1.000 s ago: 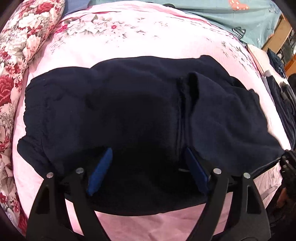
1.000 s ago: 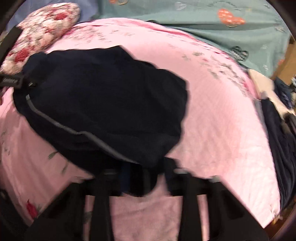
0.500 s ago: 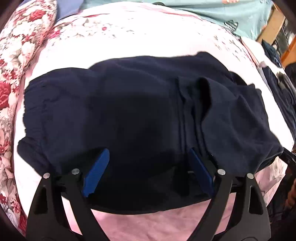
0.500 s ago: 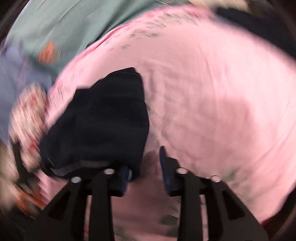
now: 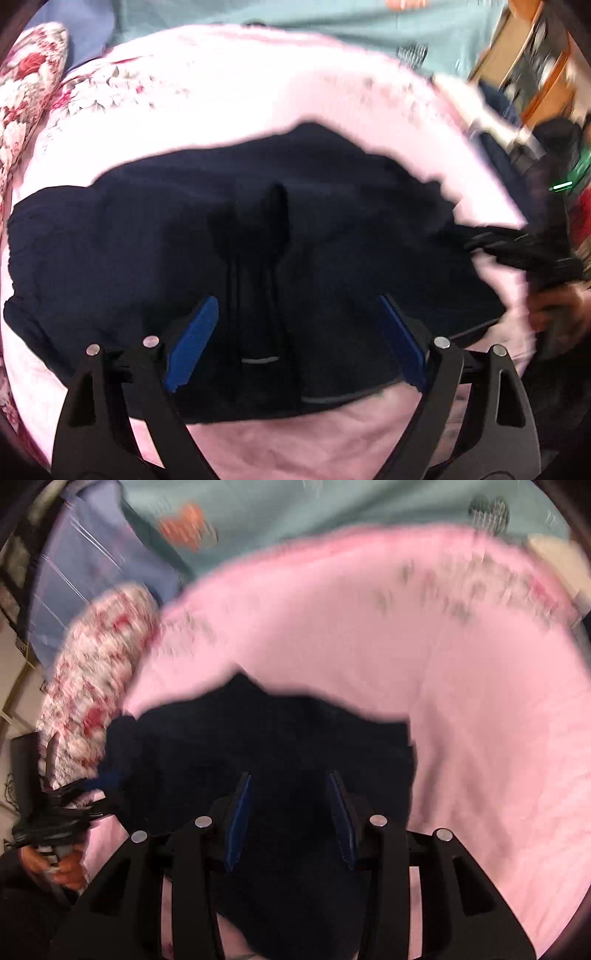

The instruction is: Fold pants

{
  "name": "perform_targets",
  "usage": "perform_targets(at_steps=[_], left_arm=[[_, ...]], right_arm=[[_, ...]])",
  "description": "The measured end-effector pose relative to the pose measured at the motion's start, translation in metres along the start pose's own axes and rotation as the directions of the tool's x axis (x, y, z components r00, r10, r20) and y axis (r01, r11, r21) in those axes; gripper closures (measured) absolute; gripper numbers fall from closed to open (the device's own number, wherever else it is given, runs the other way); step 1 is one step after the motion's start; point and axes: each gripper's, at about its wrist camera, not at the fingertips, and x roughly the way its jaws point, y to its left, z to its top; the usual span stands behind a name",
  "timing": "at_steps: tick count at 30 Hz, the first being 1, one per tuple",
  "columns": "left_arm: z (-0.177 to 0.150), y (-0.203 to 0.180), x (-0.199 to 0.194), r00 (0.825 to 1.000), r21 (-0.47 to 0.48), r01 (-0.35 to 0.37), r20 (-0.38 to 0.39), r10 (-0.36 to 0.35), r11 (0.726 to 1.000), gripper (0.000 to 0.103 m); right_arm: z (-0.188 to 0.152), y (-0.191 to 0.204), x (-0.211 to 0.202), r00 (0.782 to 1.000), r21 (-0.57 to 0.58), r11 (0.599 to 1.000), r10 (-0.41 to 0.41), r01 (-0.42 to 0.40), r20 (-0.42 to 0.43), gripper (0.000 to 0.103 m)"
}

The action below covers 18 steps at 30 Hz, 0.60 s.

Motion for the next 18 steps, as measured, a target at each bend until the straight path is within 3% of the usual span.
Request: perform_targets(at_steps=[2, 4, 5, 7, 9, 10, 12, 13, 15, 17, 18], left_arm=[[-0.006, 0.005, 0.012, 1.000, -0.019, -0.013, -0.014, 0.012, 1.000, 0.015], [-0.007, 0.003, 0.009, 1.000, 0.004, -0.026, -0.006, 0.026, 1.000, 0.015], [-0.006, 0.002, 0.008, 1.000, 0.006, -0.028, -0.003, 0.028, 1.000, 0.015], [-0.006, 0.005, 0.008, 1.000, -0.009, -0.029, -0.003, 0.029, 1.000, 0.015], [-0.005, 0.006, 0.009, 1.000, -0.011, -0.026, 0.001, 0.026, 1.000, 0.015], [-0.005, 0.005, 0.009, 1.000, -0.005, -0.029, -0.003, 0.029, 1.000, 0.015], [-0.006, 0.009, 0.004, 0.998, 0.008, -0.058, -0.005, 0.058, 0.998, 0.015], [-0.004, 0.015, -0.001, 0.998, -0.001, -0.067, 0.002, 0.067, 0.998, 0.015], [-0.009, 0.032, -0.018, 0.996, -0.054, -0.083, 0.027, 0.085, 0.995, 0.015], [-0.014, 0.054, -0.034, 0.992, -0.099, -0.115, 0.043, 0.119, 0.988, 0.015], [-0.018, 0.068, -0.046, 0.988, -0.127, -0.136, 0.054, 0.143, 0.983, 0.015]], right_arm=[[-0.016, -0.015, -0.005, 1.000, -0.040, 0.999, 0.013, -0.013, 0.018, 0.071], [-0.021, -0.018, -0.022, 0.999, -0.029, 0.999, -0.040, 0.040, 0.012, 0.069], [-0.023, -0.016, -0.040, 0.998, -0.013, 0.999, -0.033, 0.034, 0.047, 0.067], [-0.028, -0.009, -0.064, 0.992, 0.004, 0.997, 0.080, -0.081, 0.101, 0.067], [-0.044, 0.003, -0.067, 0.984, -0.015, 0.986, 0.166, -0.165, 0.065, 0.067], [-0.056, 0.009, -0.061, 0.987, -0.052, 0.986, 0.160, -0.158, 0.025, 0.067], [-0.091, 0.018, -0.034, 0.997, -0.177, 0.984, 0.018, -0.030, -0.070, 0.070], [-0.101, 0.025, -0.039, 1.000, -0.238, 0.971, -0.027, 0.024, -0.010, 0.071], [-0.094, 0.038, -0.050, 0.995, -0.245, 0.965, -0.096, 0.092, -0.008, 0.071], [-0.089, 0.048, -0.081, 0.995, -0.225, 0.974, -0.005, 0.027, 0.097, 0.069], [-0.089, 0.048, -0.081, 0.995, -0.225, 0.974, -0.005, 0.027, 0.097, 0.067]])
